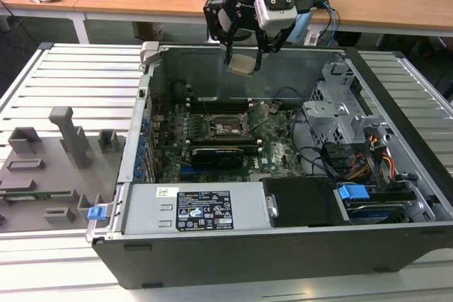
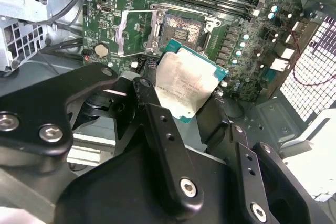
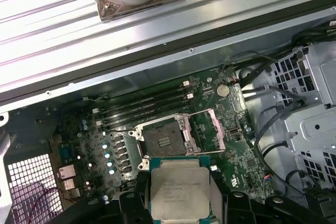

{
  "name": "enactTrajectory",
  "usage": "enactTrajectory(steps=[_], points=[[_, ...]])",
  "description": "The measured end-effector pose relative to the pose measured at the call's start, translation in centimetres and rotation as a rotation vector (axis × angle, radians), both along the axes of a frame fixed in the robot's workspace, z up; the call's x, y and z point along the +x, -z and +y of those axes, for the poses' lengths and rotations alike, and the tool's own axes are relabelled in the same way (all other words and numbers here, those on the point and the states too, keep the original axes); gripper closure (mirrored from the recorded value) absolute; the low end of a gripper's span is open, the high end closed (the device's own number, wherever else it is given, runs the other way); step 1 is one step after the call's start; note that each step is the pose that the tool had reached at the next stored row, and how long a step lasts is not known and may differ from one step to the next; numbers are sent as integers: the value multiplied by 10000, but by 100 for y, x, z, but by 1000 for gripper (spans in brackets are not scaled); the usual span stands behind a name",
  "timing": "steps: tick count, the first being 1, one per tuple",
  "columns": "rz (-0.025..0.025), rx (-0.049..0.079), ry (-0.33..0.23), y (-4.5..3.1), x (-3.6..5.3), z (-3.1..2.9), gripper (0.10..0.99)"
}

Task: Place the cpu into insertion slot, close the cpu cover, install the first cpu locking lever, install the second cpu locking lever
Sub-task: 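Place the cpu into insertion slot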

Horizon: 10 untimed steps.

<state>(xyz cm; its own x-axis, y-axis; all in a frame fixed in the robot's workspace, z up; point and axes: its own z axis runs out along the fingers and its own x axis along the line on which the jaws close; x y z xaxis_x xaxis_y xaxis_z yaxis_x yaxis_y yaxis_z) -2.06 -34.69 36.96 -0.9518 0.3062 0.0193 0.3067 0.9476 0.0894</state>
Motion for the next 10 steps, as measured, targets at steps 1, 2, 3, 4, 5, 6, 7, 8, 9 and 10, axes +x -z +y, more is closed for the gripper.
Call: enactTrajectory(steps=[1, 2, 3, 4, 5, 6, 7, 8, 9, 10], points=[[0, 0, 44, 0, 0, 0, 545], [0, -1, 126, 0, 0, 0, 545], [0, -1, 228, 0, 0, 0, 545], [0, -1, 281, 0, 0, 0, 545], [0, -1, 329, 0, 0, 0, 545], [0, 0, 387, 0, 0, 0, 545], [0, -1, 432, 0, 0, 0, 545], [0, -1, 485, 0, 0, 0, 545], [0, 0, 539, 0, 0, 0, 545], [0, 0, 586, 0, 0, 0, 545]])
